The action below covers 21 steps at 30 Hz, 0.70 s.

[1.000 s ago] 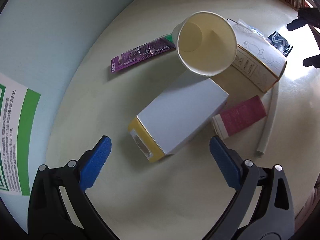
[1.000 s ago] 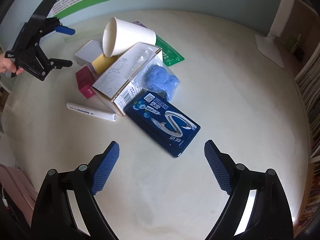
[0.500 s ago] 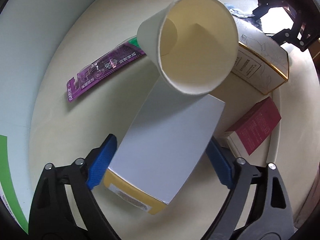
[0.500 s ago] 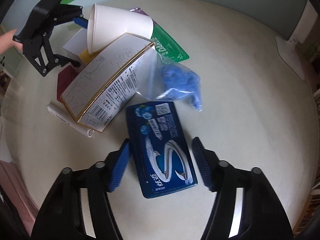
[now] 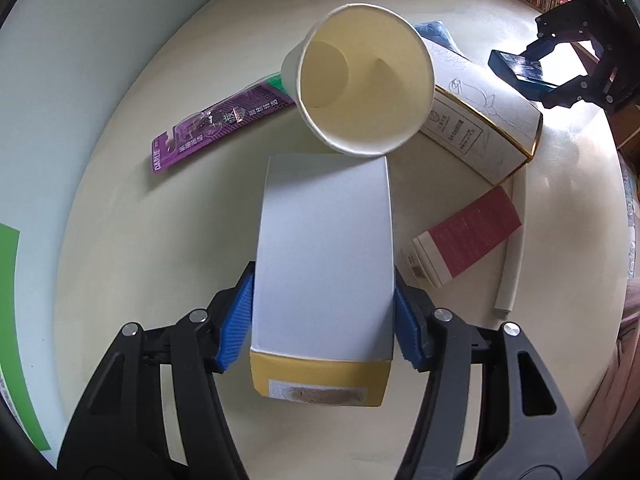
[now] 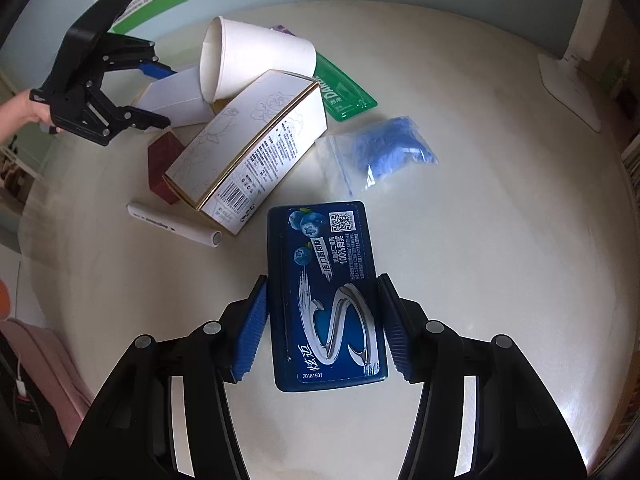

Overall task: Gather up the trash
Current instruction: 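Grasp the white yellow-ended box with the left tool while the right tool grasps the blue gum box, then carry the white box and blue gum box over the wastebasket with both tools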

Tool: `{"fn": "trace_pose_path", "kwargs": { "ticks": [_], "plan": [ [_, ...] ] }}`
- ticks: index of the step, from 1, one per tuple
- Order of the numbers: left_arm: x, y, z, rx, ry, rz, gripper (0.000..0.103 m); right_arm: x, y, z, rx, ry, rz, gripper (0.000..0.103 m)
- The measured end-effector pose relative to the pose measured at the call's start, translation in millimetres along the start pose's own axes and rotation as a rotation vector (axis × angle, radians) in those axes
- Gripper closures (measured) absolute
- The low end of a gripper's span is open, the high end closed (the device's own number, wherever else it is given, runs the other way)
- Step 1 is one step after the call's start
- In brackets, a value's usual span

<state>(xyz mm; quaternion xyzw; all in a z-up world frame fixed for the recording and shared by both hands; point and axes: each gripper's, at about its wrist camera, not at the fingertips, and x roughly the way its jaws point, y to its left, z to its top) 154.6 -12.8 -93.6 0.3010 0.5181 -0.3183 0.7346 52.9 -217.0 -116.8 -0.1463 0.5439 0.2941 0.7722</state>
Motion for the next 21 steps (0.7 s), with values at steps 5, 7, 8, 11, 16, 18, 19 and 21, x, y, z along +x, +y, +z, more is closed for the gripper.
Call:
{"fn": "trace_pose_path", "kwargs": {
  "ticks": [5,7,8,11,16,18,19,21],
  "plan": [
    [-22,-17,-13,-0.036,0.001,0.014,0.045,-14,1,-17,0.032,-0.028,0.003,0.049],
    [-33,-24,-21,-0.054,-0.003,0.030,0.045,-21,1,-26,0.043,-0.047,0.007,0.049],
    [-37,-27,-23,-0.063,-0.006,0.033,0.045,-31,-9,-24,0.048,-0.057,0.006,0.049],
    [-58,-39,-27,-0.083,-0.018,0.054,0.045,-43,-8,-36,0.061,-0.091,-0.006,0.049],
    [-89,-63,-11,-0.046,-0.056,0.093,0.045,-72,3,-65,0.087,-0.149,-0.030,0.049],
    [-102,-81,-3,-0.023,-0.082,0.095,0.045,-82,5,-78,0.102,-0.173,-0.045,0.049],
    [-108,-91,3,-0.008,-0.097,0.094,0.045,-88,4,-85,0.113,-0.183,-0.055,0.049],
    [-111,-107,17,0.030,-0.121,0.096,0.045,-103,3,-104,0.138,-0.205,-0.074,0.049]
  ]
}}
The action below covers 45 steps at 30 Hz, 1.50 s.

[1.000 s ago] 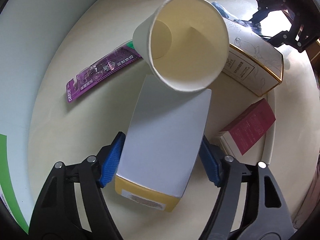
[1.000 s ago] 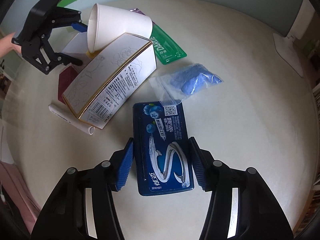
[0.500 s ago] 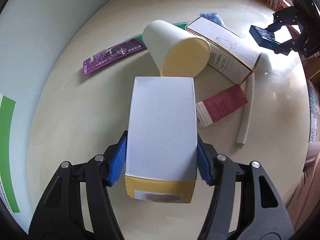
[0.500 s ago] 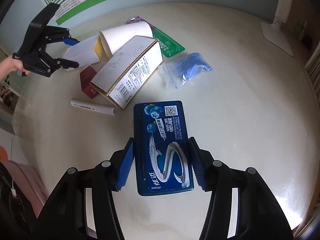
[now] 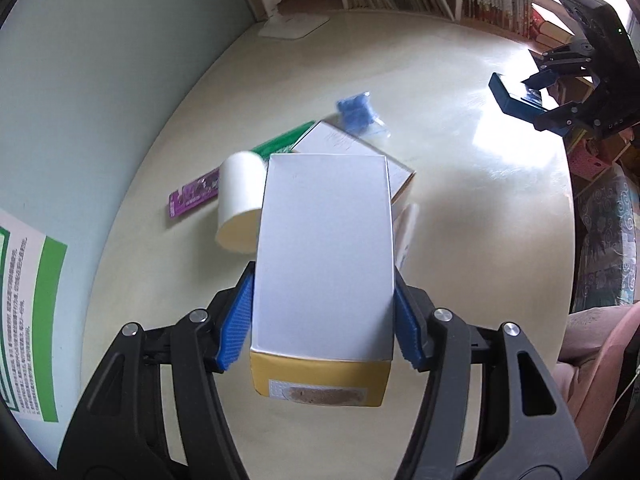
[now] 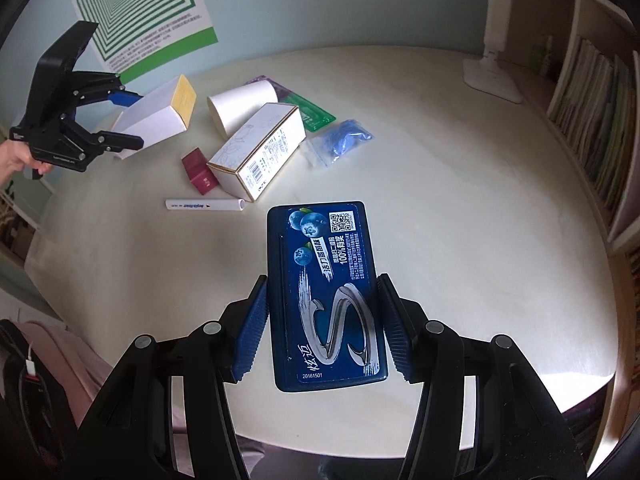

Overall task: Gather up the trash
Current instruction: 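Carry the white box and blue gum box over the wastebasket with both tools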

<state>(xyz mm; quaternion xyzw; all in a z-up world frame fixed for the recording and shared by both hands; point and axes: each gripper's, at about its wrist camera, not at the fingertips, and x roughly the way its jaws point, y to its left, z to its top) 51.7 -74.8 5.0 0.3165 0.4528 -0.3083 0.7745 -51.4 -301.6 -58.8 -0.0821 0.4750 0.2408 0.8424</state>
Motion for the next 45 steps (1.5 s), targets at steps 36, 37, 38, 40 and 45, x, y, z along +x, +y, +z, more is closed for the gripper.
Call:
{"fn": "trace_pose_path", "kwargs": {
  "ticks": [36,37,38,40,45],
  "plan": [
    [46,-387,71,0.646,0.005,-0.420,0.045,-142,-24,-365,0.779,-0.065,-0.294,0.049],
    [52,-395,68,0.652,0.017,-0.425,0.045,-138,-25,-374,0.800,-0.061,-0.294,0.049],
    [59,-404,65,0.657,0.033,-0.428,0.045,-134,-26,-383,0.820,-0.056,-0.292,0.049],
    [73,-420,60,0.665,0.061,-0.436,0.045,-125,-31,-399,0.864,-0.046,-0.282,0.049],
    [114,-457,45,0.684,0.128,-0.445,0.045,-95,-44,-440,0.962,-0.036,-0.239,0.049]
  ]
}}
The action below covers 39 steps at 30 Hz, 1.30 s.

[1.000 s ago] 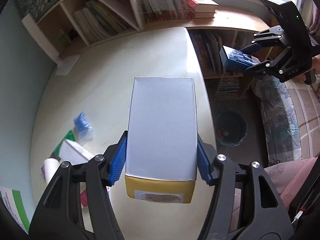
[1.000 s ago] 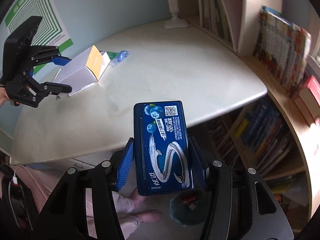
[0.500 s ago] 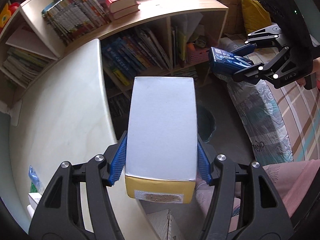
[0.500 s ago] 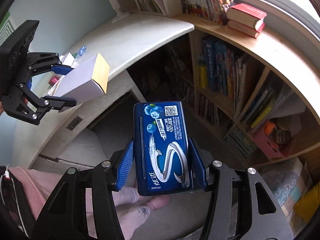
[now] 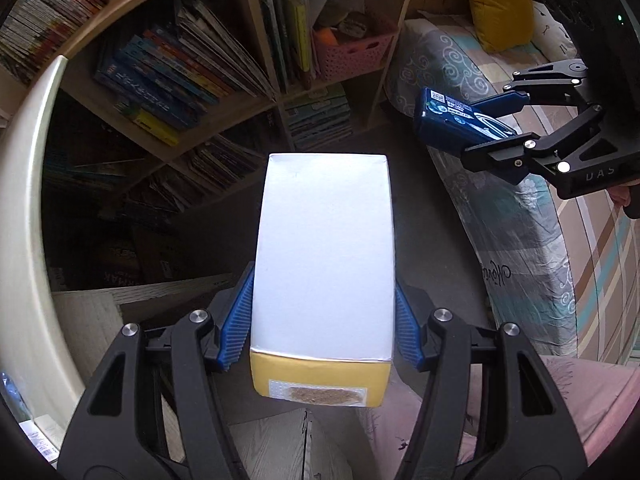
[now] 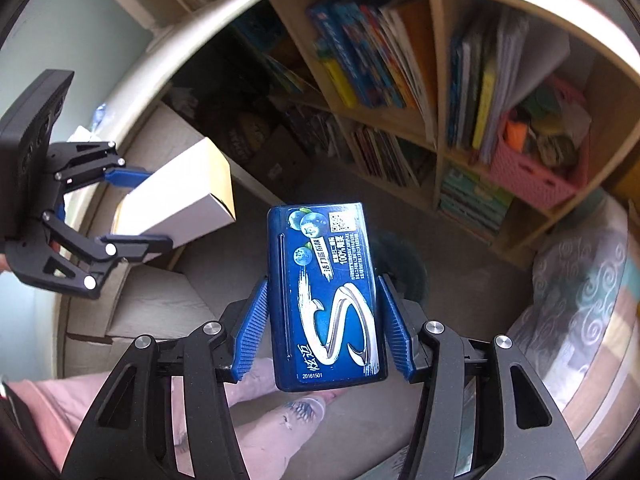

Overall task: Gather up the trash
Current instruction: 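Carry the white box and blue gum box over the wastebasket with both tools, then open both tools to drop the boxes into the wastebasket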

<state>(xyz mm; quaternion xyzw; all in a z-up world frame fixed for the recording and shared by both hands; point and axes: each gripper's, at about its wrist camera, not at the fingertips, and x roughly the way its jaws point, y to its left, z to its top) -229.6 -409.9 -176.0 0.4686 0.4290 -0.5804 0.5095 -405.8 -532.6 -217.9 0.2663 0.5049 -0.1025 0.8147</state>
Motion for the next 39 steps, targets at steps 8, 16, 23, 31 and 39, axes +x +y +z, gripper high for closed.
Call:
{"fn": "trace_pose_path", "kwargs": {
  "ticks": [8,16,23,31,39],
  "plan": [
    [90,-7,11,-0.005,0.081,-0.033,0.045,65,-47,-24,0.127,0.042,0.014,0.049],
    [168,-1,8,-0.030,0.151,-0.053,0.045,131,-82,-43,0.216,0.079,0.026,0.049],
    [219,2,5,-0.070,0.198,-0.076,0.045,183,-103,-56,0.296,0.111,0.032,0.049],
    [264,1,7,-0.097,0.227,-0.117,0.045,220,-122,-68,0.378,0.124,0.036,0.049],
    [289,-5,2,-0.061,0.236,-0.094,0.040,238,-130,-70,0.405,0.116,0.031,0.046]
  ]
}}
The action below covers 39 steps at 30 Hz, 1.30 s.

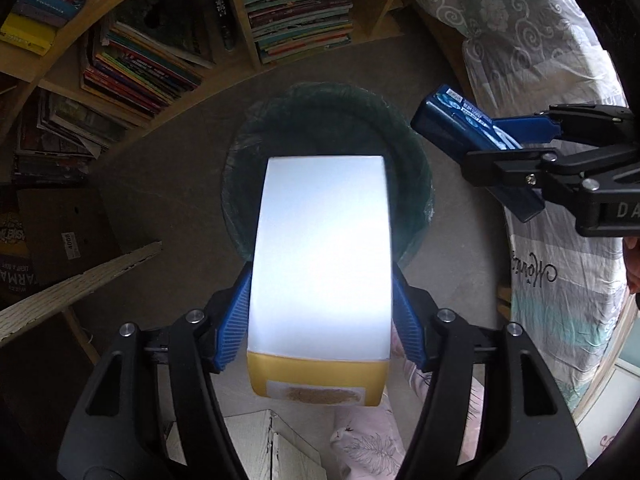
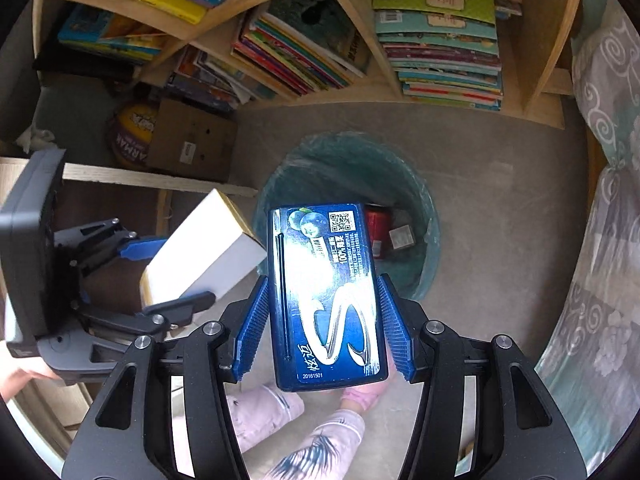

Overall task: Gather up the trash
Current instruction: 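Open both tools to drop the boxes into the wastebasket, then swing both tools back over the table toward the paper cup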

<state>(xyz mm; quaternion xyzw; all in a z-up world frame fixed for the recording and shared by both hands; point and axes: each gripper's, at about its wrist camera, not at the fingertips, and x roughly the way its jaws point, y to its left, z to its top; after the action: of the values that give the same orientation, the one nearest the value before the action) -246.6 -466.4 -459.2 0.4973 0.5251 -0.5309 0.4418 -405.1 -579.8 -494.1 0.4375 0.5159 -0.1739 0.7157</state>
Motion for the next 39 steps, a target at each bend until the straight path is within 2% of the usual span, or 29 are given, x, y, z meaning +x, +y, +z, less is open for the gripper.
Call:
{"fn": "trace_pose_path", "kwargs": {
  "ticks": [2,4,16,22,30,34,39],
  "plan": [
    [2,0,0,0.000,0.006,0.000,0.026,-1,-2,1,0.017,-0.011,0.016,0.037],
    [2,-1,-1,0.005,0.001,0.005,0.020,-4,-3,2,0.026,-0.023,0.013,0.037],
    [-7,-4,0,-0.003,-0.008,0.018,0.019,-30,-14,-8,0.065,-0.070,0.024,0.037],
    [-28,-10,-1,-0.016,-0.031,0.003,0.019,-54,-12,-15,0.067,-0.097,0.039,0.037],
    [-102,-19,-11,-0.036,-0.120,-0.006,0.018,-118,19,-20,-0.028,-0.159,0.053,0.037],
    [-151,-19,-23,-0.058,-0.175,0.013,0.016,-158,49,-22,-0.113,-0.200,0.054,0.026],
    [-213,-11,-47,-0.143,-0.267,0.015,0.008,-202,89,-18,-0.203,-0.233,0.080,0.025]
  ]
}}
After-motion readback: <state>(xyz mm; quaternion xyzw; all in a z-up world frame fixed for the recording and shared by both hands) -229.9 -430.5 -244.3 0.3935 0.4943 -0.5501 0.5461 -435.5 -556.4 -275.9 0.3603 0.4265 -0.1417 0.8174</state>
